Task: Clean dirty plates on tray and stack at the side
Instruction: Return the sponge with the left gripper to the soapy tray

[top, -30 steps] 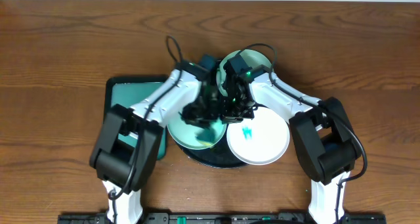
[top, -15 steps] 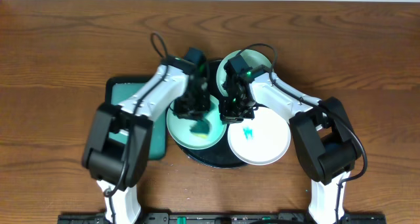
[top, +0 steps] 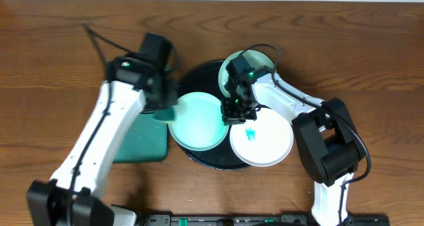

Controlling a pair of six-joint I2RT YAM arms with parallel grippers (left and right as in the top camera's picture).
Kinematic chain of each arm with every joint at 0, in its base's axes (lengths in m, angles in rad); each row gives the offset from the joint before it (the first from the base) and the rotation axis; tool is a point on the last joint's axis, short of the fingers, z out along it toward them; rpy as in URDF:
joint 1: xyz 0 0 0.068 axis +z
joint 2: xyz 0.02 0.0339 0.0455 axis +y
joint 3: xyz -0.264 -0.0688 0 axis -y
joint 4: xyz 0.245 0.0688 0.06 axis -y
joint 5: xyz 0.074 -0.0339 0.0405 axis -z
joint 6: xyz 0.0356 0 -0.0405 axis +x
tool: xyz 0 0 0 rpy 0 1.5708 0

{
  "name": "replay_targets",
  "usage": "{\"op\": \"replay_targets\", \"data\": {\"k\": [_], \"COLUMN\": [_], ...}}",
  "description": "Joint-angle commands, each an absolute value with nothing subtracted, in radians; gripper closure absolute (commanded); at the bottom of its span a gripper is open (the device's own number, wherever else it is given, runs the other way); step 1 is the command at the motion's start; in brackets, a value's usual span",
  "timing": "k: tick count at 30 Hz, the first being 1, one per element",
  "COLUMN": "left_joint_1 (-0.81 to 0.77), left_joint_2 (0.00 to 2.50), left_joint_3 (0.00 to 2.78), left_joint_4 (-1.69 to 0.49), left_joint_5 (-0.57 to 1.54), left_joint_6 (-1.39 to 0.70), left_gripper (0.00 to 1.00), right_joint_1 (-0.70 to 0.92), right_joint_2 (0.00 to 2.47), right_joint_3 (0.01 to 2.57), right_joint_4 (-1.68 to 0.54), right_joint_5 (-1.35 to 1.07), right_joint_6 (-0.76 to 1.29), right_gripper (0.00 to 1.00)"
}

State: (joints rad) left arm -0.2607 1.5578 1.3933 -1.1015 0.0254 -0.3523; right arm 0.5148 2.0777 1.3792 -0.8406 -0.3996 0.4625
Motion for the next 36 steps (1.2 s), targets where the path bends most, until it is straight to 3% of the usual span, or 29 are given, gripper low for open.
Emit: {"op": "replay_targets", "data": {"k": [1,7,23,29,32,36], "left_joint_1": [-0.152,-0.06,-0.057,-0.057,-0.058,-0.064], "left_joint_2": [1.575,1.665,1.971,1.953,1.908,1.787], "left_joint_3": [1.388,1.343,1.336,1.339,1.342,1.342], "left_joint_4": [-1.118,-1.083,-1.015,-1.031,-1.055,-1.093], "left_joint_5": [-0.116,-0.071,-0.033,-0.033,-0.033,-0.029], "left_joint_6": [-0.379,-0.308,-0.308,-0.308,-0.312,-0.32], "left_gripper": [0.93,0.93,0.9,0.4,0.34,0.32], "right_joint_1": [0.529,0.529,0.529,0.529,0.529,0.529], "right_joint_2": [2.132,2.132,2.132,2.132,2.132,2.132], "right_joint_3": [1.343,1.343,1.343,1.343,1.343,1.343], "right_joint_4": [-0.845,-0.837,-0.83,-0.83,-0.83,-0.825], "right_joint_5": [-0.319,-0.327,-0.331,-0.331,-0.331,-0.335], "right_joint_6": [0.459,0.459,0.458,0.459,0.458,0.455], "right_gripper": [0.99,0.99,0.99,0.99,0.99,0.99]}}
